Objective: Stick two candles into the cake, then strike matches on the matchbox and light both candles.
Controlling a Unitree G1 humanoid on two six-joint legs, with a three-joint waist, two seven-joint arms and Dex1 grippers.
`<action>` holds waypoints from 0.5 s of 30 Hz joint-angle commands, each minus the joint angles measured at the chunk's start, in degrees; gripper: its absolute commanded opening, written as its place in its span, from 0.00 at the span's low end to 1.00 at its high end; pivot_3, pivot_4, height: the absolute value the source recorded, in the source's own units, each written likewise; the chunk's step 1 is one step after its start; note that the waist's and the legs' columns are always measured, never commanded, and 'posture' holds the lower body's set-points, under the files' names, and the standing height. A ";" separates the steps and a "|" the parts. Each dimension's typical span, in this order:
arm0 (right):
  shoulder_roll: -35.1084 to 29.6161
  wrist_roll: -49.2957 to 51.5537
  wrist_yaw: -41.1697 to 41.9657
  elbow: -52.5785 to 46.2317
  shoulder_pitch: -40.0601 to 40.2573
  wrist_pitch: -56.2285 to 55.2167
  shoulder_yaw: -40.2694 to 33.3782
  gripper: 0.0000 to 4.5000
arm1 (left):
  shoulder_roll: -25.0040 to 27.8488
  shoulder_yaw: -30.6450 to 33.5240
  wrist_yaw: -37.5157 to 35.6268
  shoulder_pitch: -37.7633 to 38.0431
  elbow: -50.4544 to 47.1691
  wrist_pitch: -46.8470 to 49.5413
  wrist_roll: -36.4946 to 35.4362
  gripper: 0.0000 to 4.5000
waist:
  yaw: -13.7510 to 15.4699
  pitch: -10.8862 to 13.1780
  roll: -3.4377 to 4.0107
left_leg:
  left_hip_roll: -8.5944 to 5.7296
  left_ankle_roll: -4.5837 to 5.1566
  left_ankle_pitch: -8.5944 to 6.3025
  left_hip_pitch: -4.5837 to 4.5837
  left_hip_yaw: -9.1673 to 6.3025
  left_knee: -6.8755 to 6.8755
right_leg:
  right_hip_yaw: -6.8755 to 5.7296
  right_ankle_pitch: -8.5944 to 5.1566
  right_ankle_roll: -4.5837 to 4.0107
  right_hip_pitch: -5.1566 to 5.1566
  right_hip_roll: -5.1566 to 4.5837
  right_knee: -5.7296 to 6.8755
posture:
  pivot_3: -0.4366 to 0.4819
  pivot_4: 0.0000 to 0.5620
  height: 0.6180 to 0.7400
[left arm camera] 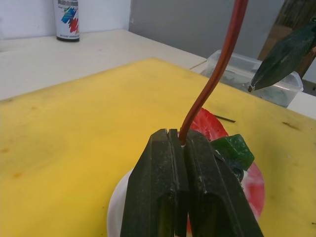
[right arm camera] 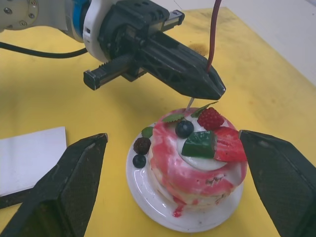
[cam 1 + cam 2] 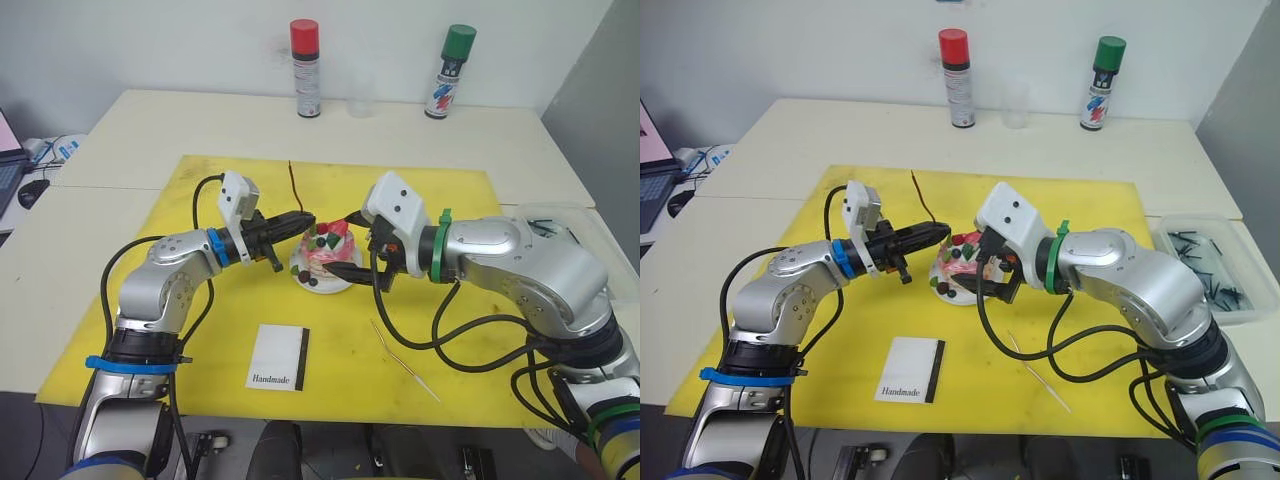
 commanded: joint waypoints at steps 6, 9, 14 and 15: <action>0.16 -1.17 0.47 -1.92 0.18 -0.59 -1.60 0.99 | -0.87 -0.76 -1.37 1.81 0.19 -3.04 3.04 0.00 | 0.01 0.00 0.00 | 0.00 -0.01 0.00 0.01 -0.17 0.00 | -0.17 -0.02 -0.06 0.07 0.00 0.01 | 0.48 0.27 0.94; 0.30 -1.70 0.53 -2.09 0.38 -1.22 -1.65 0.99 | -1.07 -0.96 -1.59 3.14 0.96 -4.03 3.96 0.00 | 0.02 0.00 0.01 | 0.00 -0.01 0.01 0.02 -0.20 0.00 | -0.20 0.01 -0.12 0.10 0.00 0.02 | 0.48 0.27 0.94; 0.96 -4.24 -0.41 -1.44 1.51 -3.59 -1.87 0.99 | -3.76 0.22 0.37 4.84 3.21 -5.78 3.92 0.00 | 0.11 -0.01 0.02 | -0.01 -0.01 0.01 0.07 -0.23 0.01 | -0.25 -0.01 -0.13 0.17 -0.01 0.02 | 0.48 0.27 0.94; 1.09 -4.58 -0.48 -1.41 1.70 -3.76 -1.97 0.99 | -4.19 0.41 0.53 5.02 3.54 -6.31 4.08 0.00 | 0.15 -0.01 0.02 | -0.01 -0.01 0.01 0.07 -0.23 0.02 | -0.25 -0.01 -0.13 0.18 -0.01 0.02 | 0.48 0.27 0.94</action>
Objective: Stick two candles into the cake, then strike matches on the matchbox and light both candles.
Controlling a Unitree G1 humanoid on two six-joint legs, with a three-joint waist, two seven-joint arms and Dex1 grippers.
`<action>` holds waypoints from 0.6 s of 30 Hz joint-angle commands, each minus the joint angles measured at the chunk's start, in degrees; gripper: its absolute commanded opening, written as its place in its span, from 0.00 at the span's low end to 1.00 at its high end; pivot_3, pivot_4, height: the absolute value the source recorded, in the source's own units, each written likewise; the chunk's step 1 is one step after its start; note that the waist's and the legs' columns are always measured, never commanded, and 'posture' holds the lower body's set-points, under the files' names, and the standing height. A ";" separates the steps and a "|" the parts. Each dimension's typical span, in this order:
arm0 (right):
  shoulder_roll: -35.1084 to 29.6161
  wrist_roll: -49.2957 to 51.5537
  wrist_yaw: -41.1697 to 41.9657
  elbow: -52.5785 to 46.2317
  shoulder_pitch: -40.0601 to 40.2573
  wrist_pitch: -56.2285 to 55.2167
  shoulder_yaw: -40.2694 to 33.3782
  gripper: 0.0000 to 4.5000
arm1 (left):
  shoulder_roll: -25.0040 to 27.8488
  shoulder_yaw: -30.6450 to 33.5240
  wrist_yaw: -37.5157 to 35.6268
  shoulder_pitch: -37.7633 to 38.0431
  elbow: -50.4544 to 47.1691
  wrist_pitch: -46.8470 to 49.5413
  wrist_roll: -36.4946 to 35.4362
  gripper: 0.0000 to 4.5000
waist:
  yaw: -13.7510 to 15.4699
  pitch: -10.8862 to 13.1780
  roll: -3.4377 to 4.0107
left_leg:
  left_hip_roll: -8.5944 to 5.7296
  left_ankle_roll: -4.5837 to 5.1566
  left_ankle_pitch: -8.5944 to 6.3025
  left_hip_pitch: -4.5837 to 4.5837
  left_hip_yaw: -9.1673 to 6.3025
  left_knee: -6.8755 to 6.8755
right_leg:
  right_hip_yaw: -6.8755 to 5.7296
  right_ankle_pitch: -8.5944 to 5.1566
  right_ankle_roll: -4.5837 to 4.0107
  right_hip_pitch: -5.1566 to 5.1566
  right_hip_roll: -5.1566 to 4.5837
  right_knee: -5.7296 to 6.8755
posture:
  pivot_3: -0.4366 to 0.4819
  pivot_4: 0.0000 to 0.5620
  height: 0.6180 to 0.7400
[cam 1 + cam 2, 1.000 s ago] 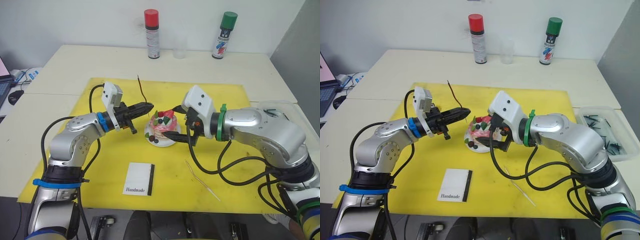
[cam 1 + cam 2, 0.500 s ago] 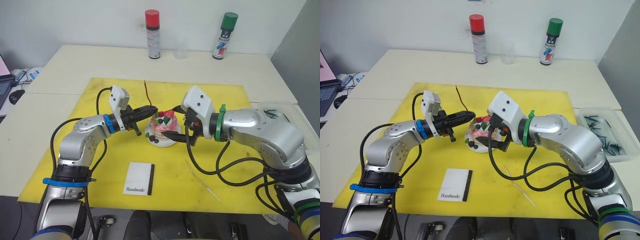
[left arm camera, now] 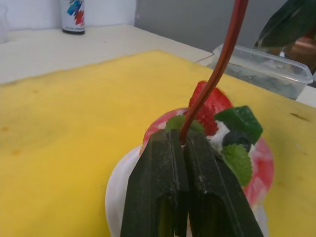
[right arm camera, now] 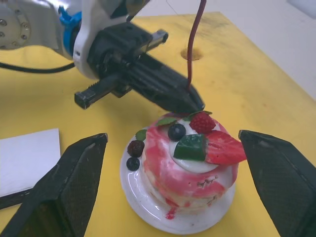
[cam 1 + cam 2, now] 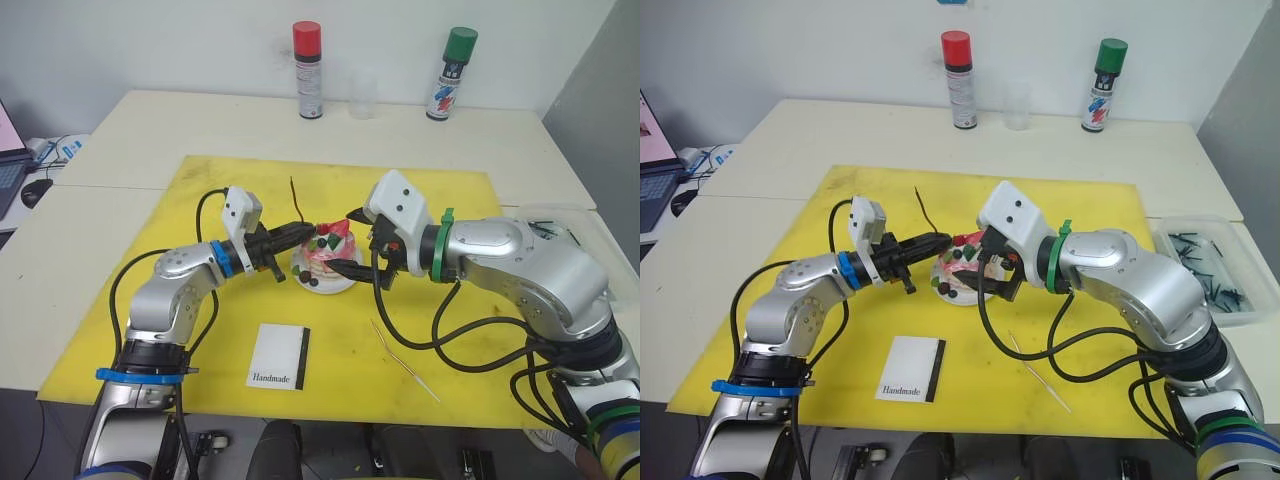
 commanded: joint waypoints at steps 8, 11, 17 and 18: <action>1.29 -2.74 -0.35 -1.20 0.77 -2.07 -2.51 1.00 | -1.87 0.75 1.05 0.39 1.87 -2.07 0.70 0.20 | 0.10 0.00 0.00 | 0.00 0.00 0.01 0.07 -0.02 0.01 | -0.01 0.00 0.01 0.04 0.00 0.04 | 0.48 0.27 0.94; 1.67 -3.23 -0.27 -1.18 0.88 -1.96 -2.59 1.00 | -1.18 1.54 0.48 0.50 1.25 -1.55 0.02 0.40 | 0.09 0.00 0.00 | 0.00 0.00 0.02 0.07 -0.02 0.00 | -0.02 0.00 0.01 0.04 0.01 0.04 | 0.48 0.27 0.94; 2.95 -3.23 -0.89 -1.49 1.18 -1.51 -3.81 1.00 | 2.71 4.48 -0.21 1.65 -1.32 0.27 -1.29 0.82 | -0.06 0.00 0.00 | 0.01 0.00 0.01 0.06 -0.02 -0.04 | -0.03 0.01 -0.03 0.01 0.01 0.03 | 0.48 0.27 0.94; 3.27 -3.28 -1.09 -1.43 1.17 -1.55 -4.05 1.00 | 3.24 4.83 -0.20 1.73 -1.53 0.46 -1.42 0.90 | -0.07 0.00 0.01 | 0.01 0.00 0.01 0.06 -0.02 -0.04 | -0.03 0.01 -0.05 0.01 0.01 0.03 | 0.48 0.27 0.94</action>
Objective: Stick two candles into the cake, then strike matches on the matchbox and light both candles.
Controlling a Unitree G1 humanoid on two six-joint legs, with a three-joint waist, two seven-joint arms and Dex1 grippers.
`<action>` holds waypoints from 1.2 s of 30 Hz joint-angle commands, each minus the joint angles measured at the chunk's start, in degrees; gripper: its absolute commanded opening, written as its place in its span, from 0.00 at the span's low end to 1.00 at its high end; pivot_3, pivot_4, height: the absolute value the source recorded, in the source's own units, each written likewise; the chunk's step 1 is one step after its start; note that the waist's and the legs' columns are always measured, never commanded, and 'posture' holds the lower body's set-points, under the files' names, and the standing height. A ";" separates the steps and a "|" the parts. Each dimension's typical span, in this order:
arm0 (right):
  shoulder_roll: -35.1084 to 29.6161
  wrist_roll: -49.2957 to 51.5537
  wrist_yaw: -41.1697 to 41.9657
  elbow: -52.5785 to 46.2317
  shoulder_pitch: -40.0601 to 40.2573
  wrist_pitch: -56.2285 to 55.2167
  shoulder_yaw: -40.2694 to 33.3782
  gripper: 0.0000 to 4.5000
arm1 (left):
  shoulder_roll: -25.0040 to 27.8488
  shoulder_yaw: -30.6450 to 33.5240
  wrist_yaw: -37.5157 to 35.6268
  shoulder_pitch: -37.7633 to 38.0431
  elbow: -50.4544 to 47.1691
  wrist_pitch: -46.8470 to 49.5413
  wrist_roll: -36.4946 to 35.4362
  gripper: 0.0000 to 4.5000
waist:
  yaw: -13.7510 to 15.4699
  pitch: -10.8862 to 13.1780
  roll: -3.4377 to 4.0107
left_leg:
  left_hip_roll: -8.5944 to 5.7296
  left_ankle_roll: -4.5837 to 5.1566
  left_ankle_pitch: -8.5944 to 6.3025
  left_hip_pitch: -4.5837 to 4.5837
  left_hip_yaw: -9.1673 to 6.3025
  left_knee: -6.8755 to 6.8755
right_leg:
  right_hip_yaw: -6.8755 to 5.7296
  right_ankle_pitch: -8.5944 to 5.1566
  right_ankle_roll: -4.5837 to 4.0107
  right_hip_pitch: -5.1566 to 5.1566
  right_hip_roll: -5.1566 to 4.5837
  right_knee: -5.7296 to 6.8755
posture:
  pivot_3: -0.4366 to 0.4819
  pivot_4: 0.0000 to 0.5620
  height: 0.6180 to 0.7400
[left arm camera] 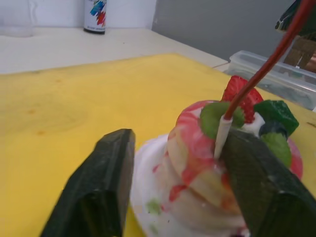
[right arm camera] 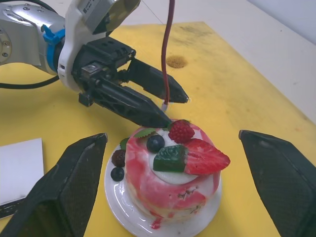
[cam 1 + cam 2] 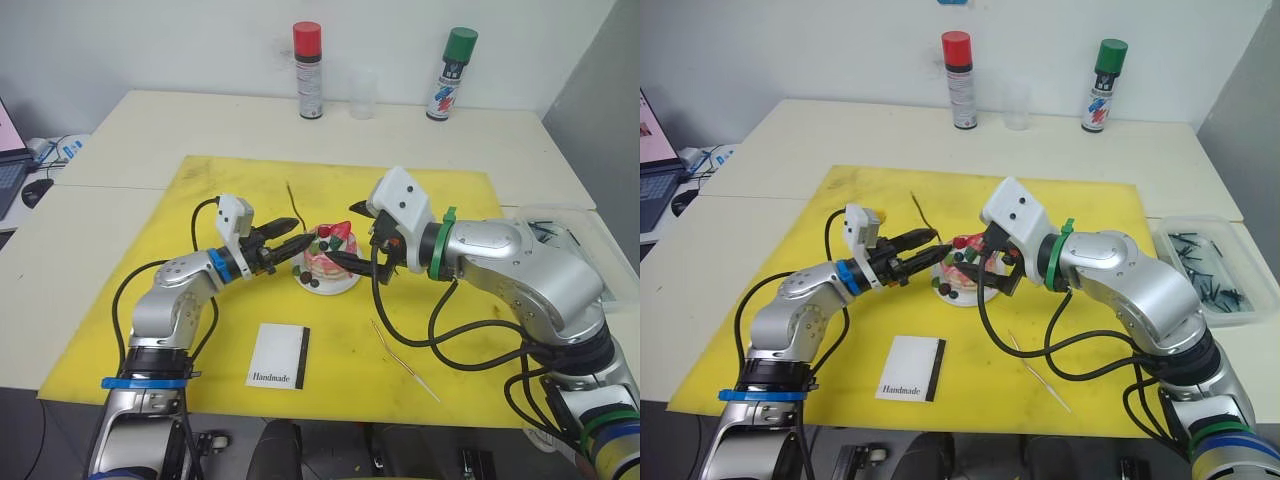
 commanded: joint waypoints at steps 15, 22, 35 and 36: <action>-7.54 12.70 9.07 -9.96 5.95 3.16 -18.44 1.00 | 22.30 5.15 -12.86 9.77 -23.14 14.28 -9.70 0.99 | 0.07 0.04 0.06 | 0.04 -0.01 -0.01 -0.04 -0.02 -0.08 | -0.07 -0.13 -0.09 -0.02 -0.01 -0.04 | 0.48 0.27 0.94; -19.63 20.10 11.31 -22.24 26.22 6.30 -25.42 1.00 | 25.72 -1.88 -21.92 17.70 -36.02 8.26 -9.26 0.99 | 0.76 0.13 0.21 | 0.04 -0.01 -0.02 -0.02 0.10 -0.12 | -0.11 -0.30 -0.14 -0.01 -0.09 -0.04 | 0.48 0.27 0.94; -27.98 14.08 -4.79 -29.76 61.23 -10.31 -20.22 1.00 | 23.59 -5.74 -22.93 20.02 -40.62 5.95 -11.16 0.99 | 0.71 0.09 0.16 | 0.06 0.00 0.02 0.25 0.16 0.13 | 0.02 -0.38 -0.28 0.26 -0.07 -0.03 | 0.48 0.27 0.94; -27.87 13.12 -6.48 -29.76 62.14 -10.16 -18.66 1.00 | 23.52 -5.91 -23.02 19.80 -40.48 5.84 -11.09 0.99 | 0.65 0.09 0.15 | 0.06 0.00 0.02 0.26 0.16 0.12 | 0.02 -0.38 -0.28 0.26 -0.07 -0.03 | 0.48 0.27 0.94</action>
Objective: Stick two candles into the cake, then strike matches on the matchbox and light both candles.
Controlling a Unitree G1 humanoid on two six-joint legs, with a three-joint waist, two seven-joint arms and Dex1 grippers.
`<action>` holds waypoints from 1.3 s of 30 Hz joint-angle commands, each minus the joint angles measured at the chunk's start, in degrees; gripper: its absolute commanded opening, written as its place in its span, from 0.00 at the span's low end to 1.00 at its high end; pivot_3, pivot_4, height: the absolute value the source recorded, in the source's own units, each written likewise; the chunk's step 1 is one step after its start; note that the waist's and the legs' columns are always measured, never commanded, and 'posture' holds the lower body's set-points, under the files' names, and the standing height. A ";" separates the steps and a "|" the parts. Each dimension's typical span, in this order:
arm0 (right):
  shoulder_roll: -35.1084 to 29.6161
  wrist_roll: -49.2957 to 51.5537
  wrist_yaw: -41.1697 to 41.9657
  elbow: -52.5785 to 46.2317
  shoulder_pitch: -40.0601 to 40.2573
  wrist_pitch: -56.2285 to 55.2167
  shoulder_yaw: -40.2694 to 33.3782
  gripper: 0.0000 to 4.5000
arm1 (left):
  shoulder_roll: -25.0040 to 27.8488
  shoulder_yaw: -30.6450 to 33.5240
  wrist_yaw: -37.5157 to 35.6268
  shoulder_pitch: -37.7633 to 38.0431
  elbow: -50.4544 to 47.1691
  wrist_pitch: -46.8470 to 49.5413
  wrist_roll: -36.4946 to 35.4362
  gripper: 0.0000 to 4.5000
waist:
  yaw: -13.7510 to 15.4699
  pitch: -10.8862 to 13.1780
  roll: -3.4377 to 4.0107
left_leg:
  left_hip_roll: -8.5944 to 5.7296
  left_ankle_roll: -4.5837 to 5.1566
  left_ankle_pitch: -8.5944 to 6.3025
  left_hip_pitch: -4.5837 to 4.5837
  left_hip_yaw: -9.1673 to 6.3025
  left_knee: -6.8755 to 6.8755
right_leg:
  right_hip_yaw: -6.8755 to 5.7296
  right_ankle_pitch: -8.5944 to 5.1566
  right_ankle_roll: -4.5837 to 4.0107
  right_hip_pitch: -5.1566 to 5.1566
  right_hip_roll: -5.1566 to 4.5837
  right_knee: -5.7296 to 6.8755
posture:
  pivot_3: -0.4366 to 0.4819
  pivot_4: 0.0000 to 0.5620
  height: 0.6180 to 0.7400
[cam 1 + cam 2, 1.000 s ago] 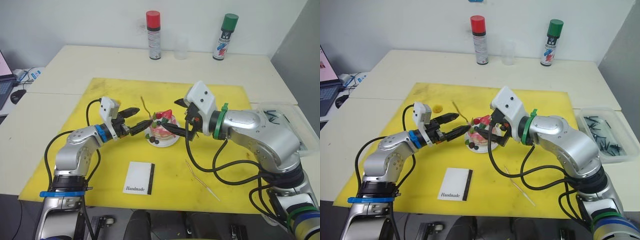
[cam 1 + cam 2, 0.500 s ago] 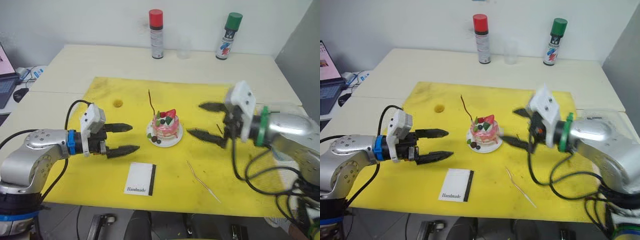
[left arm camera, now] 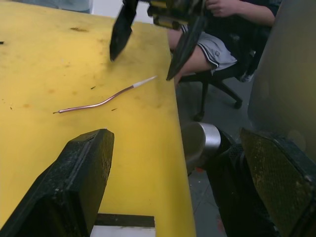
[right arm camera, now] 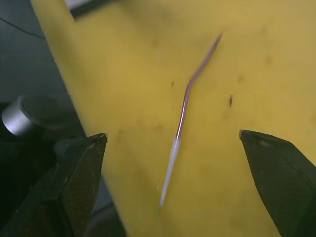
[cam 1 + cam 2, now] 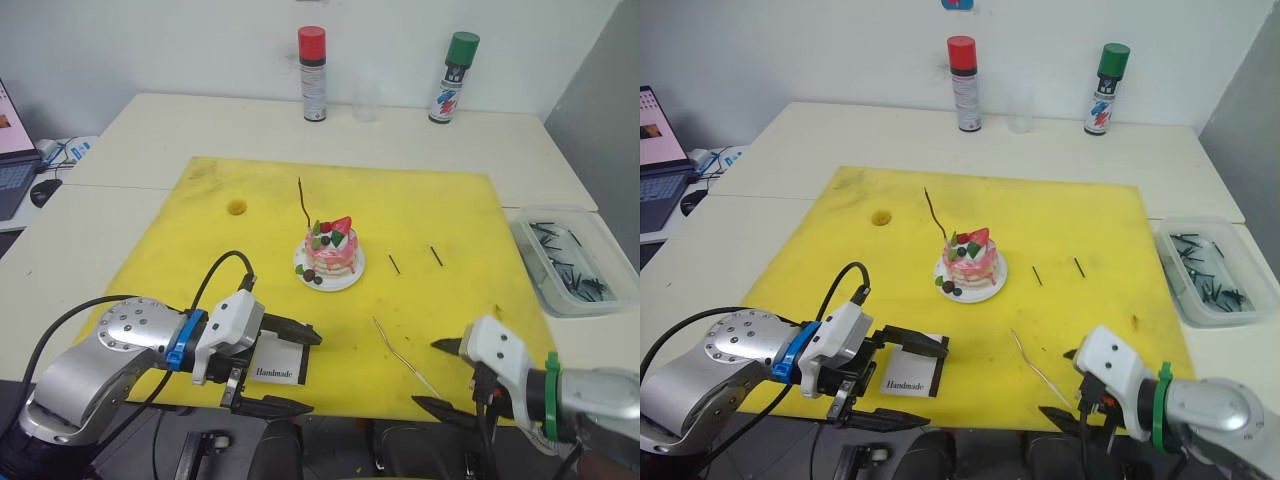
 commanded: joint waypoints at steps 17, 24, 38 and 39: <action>-0.76 7.56 -16.12 -1.68 -3.66 2.93 2.20 0.01 | -2.61 -0.41 1.57 -3.24 -2.08 2.74 -6.00 1.00 | 0.02 -0.03 -0.02 | 0.01 0.00 0.00 0.02 -0.06 -0.01 | -0.02 0.00 -0.01 0.06 0.04 0.01 | 0.48 0.27 0.94; -6.94 6.04 -1.67 2.72 -0.34 1.50 -16.38 0.01 | -5.98 -4.26 3.72 -6.81 -2.25 3.90 -6.00 1.00 | 0.51 -0.04 -0.02 | -0.04 0.00 0.00 0.04 -0.07 0.00 | -0.03 0.01 0.01 0.13 0.04 -0.01 | 0.48 0.27 0.94; -0.25 -20.11 35.24 28.66 23.00 -30.56 -32.67 0.01 | -10.39 -10.62 7.69 -8.67 -4.38 4.24 -3.45 1.00 | 0.43 -0.04 0.00 | -0.03 0.01 -0.01 0.62 -0.02 -0.03 | 0.03 -0.04 -0.02 0.68 0.03 -0.05 | 0.48 0.27 0.94; -0.09 -21.18 36.62 29.37 23.76 -31.87 -32.58 0.01 | -10.73 -10.90 8.01 -8.86 -4.30 4.09 -3.18 1.00 | 0.38 -0.06 0.02 | -0.02 0.01 -0.01 0.74 0.03 -0.03 | 0.08 -0.04 -0.03 0.74 0.03 -0.03 | 0.48 0.27 0.94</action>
